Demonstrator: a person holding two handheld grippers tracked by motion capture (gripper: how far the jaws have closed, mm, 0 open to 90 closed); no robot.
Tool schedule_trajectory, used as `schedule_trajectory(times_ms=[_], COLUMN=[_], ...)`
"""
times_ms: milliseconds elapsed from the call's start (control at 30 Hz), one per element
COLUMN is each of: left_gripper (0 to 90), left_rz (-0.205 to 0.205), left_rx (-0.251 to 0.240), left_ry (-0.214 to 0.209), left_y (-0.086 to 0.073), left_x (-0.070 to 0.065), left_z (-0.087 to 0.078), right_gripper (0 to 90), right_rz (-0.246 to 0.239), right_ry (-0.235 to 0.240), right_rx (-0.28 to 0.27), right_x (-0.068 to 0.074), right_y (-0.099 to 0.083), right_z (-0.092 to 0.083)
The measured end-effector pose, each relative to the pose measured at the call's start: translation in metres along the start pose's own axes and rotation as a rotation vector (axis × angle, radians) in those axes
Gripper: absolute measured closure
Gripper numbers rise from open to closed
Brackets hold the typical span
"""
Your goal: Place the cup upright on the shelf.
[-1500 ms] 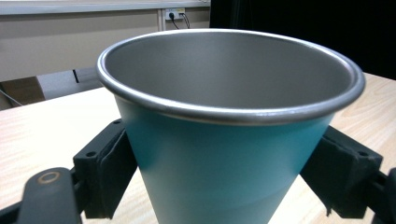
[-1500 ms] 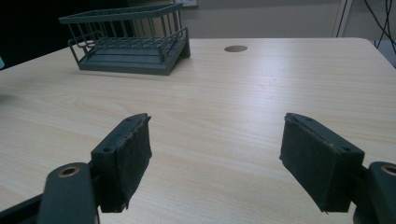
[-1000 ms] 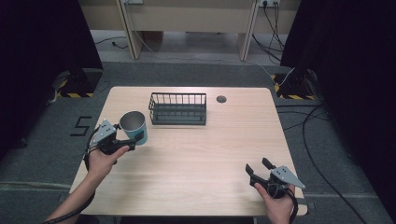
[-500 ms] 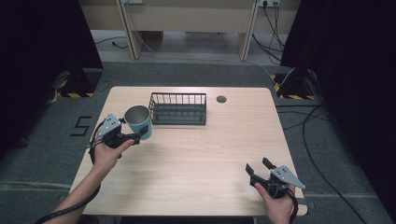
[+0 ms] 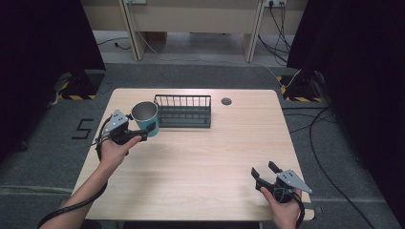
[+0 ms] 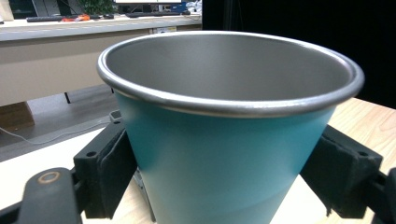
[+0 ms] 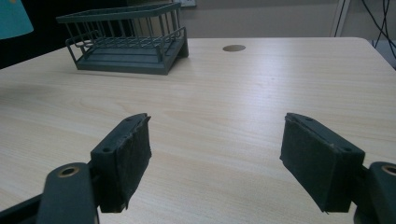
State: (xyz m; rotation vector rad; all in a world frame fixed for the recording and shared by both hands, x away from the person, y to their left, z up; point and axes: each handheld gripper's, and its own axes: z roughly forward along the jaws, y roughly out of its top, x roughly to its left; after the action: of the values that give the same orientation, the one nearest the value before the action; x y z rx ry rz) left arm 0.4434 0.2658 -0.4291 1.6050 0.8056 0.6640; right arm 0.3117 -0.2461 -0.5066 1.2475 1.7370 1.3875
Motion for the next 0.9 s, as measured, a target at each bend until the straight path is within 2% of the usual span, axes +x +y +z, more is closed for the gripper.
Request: schedule_trajectory(times_ms=[367,900], left_gripper=[16.4,16.3], left_rz=[0.011,0.022], left_rx=[-0.004,-0.005], left_ry=[-0.016,-0.016], left_y=[0.011,0.025], left_x=[-0.005,-0.005], left_z=[0.019,0.045], right_gripper=[24.7,24.7], right_rz=[0.002,0.003], right_ry=[-0.002,0.000], right_rx=[0.001,0.003], right_x=[0.000,0.000], right_y=[0.000,-0.001], right_z=[0.000,0.001])
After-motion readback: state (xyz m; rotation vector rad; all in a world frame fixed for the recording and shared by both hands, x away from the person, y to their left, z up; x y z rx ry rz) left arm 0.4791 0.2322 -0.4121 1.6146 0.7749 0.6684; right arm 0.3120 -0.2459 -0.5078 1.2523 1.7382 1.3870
